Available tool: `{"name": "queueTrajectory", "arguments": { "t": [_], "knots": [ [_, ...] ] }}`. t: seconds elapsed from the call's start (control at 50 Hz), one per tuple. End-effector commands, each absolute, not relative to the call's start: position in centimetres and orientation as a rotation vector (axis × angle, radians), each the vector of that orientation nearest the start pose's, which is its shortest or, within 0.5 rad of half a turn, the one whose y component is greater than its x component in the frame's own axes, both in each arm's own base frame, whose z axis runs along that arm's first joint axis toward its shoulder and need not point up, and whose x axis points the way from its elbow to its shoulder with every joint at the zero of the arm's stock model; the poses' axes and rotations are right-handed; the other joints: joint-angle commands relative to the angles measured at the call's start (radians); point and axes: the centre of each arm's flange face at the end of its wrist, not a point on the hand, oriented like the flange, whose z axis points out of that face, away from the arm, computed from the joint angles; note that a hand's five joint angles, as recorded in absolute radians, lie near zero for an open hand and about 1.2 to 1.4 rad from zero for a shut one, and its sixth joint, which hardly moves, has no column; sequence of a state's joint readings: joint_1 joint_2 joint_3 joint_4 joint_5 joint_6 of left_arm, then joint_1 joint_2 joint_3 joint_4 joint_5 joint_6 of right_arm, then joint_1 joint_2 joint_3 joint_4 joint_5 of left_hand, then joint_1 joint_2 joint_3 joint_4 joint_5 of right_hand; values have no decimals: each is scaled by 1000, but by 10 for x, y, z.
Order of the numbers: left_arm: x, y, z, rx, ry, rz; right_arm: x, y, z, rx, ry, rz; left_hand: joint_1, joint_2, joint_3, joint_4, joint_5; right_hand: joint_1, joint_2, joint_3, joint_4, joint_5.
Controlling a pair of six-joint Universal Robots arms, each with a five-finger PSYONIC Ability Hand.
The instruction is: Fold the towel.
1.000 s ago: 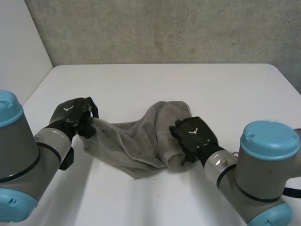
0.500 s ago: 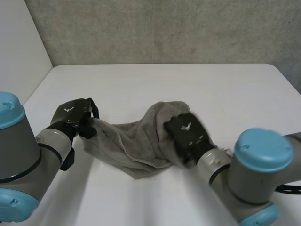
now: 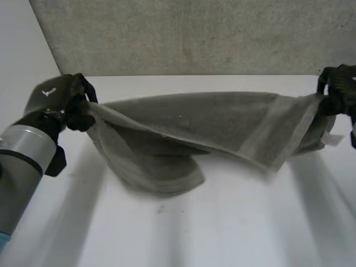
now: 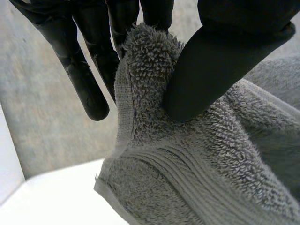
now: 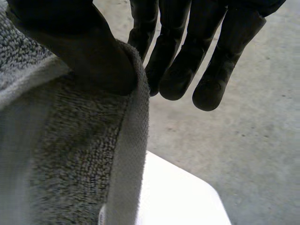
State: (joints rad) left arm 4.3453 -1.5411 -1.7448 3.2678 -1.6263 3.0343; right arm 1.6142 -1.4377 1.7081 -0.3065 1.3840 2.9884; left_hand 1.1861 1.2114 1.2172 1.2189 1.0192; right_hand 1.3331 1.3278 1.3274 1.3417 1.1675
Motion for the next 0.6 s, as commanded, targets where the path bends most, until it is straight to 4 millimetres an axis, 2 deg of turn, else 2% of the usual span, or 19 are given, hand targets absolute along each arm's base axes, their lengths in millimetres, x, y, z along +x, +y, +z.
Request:
{"name": "queueTrajectory", "arguments": {
  "t": [0.02, 0.14, 0.18, 0.2, 0.24, 0.28, 0.34, 0.38, 0.4, 0.46, 0.54, 0.6],
  "knots": [
    [-219, -232, 285, 253, 2437, -2414, 145, -340, 253, -369, 2220, -2144, 210, 185, 179, 177, 203, 63, 68, 69, 55, 54],
    [-222, -233, 273, 302, 2497, -2375, 151, -342, 237, -410, 2289, -2000, 210, 185, 179, 177, 203, 63, 68, 69, 55, 54],
    [-224, -235, 259, 316, 2544, -2318, 152, -343, 232, -423, 2300, -1969, 210, 185, 179, 177, 203, 63, 68, 69, 55, 54],
    [-224, -235, 259, 316, 2544, -2318, 152, -343, 232, -423, 2300, -1968, 210, 185, 179, 177, 203, 63, 68, 69, 55, 54],
    [-226, -238, 251, 324, 2572, -2282, 153, -349, 218, -432, 2333, -1914, 210, 185, 179, 177, 203, 63, 68, 69, 55, 54],
    [-230, -246, 234, 333, 2625, -2210, 155, -352, 211, -434, 2349, -1889, 210, 185, 179, 177, 203, 63, 68, 69, 55, 54],
    [-233, -253, 225, 340, 2651, -2170, 158, -355, 205, -444, 2363, -1862, 210, 185, 179, 177, 203, 63, 68, 69, 55, 54],
    [-240, -269, 213, 371, 2663, -2126, 176, -363, 195, -540, 2358, -1840, 210, 185, 179, 177, 203, 63, 68, 69, 55, 54],
    [-241, -269, 213, 371, 2663, -2126, 179, -369, 192, -567, 2361, -1850, 210, 185, 179, 177, 203, 63, 68, 69, 55, 54],
    [-246, -283, 206, 412, 2645, -2107, 181, -377, 189, -585, 2381, -1865, 210, 185, 179, 177, 203, 63, 68, 69, 55, 54],
    [-252, -301, 201, 458, 2607, -2106, 180, -400, 184, -578, 2444, -1903, 210, 185, 179, 177, 203, 63, 68, 69, 55, 54],
    [-254, -306, 199, 463, 2601, -2107, 184, -415, 182, -573, 2434, -1933, 210, 185, 179, 177, 203, 63, 68, 69, 55, 54]
  ]
}}
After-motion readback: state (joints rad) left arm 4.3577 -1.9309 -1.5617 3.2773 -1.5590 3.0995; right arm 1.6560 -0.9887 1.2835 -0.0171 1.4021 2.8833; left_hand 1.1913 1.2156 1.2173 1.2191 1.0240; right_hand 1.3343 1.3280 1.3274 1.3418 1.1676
